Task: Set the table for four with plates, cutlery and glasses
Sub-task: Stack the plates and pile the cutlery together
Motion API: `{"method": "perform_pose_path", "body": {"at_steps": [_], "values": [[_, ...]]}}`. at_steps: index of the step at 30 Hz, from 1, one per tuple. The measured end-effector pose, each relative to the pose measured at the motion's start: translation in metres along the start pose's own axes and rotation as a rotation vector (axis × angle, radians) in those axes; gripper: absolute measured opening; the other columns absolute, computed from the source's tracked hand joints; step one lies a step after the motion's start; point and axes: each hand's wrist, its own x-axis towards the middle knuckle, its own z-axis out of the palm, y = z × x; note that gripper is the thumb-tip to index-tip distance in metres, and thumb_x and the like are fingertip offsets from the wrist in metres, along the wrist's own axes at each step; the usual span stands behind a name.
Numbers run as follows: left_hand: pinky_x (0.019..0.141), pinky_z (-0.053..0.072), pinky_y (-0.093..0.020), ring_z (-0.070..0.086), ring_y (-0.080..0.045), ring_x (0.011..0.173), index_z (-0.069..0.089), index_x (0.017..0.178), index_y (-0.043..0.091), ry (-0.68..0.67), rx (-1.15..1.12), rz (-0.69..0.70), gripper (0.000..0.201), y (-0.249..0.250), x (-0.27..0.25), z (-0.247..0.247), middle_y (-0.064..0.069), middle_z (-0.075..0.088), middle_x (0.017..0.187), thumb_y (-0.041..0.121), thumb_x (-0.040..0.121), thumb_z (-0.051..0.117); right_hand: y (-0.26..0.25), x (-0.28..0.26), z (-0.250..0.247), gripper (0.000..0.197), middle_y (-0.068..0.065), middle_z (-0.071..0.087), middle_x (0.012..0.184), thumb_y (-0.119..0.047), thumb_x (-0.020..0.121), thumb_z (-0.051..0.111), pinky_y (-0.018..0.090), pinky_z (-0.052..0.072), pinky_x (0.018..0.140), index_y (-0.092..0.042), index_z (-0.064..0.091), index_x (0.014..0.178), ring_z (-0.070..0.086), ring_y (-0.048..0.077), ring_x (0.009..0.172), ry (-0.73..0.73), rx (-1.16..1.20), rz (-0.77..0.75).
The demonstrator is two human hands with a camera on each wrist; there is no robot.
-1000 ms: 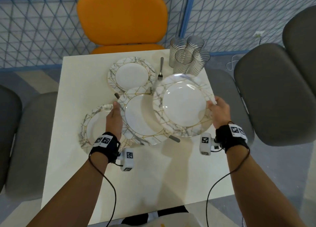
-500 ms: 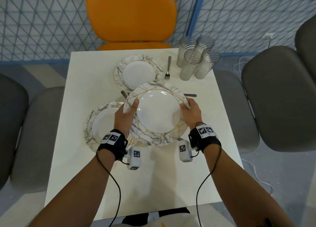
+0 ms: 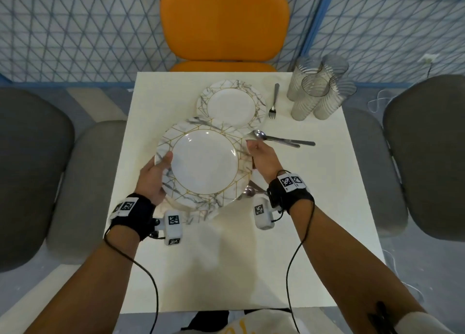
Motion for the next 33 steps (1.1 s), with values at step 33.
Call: {"method": "perform_pose_path", "body": {"at_steps": [33], "values": [[0.102, 0.055, -0.051, 0.07, -0.023, 0.114, 0.07, 0.13, 0.029, 0.416, -0.153, 0.069, 0.04, 0.006, 0.017, -0.062, 0.003, 0.076, 0.121, 0.043, 0.092, 0.071, 0.0, 0.003, -0.045, 0.028, 0.022, 0.065, 0.116, -0.009, 0.103, 0.042, 0.022, 0.037, 0.078, -0.007, 0.058, 0.126, 0.059, 0.03, 0.104, 0.63, -0.088, 0.049]]}}
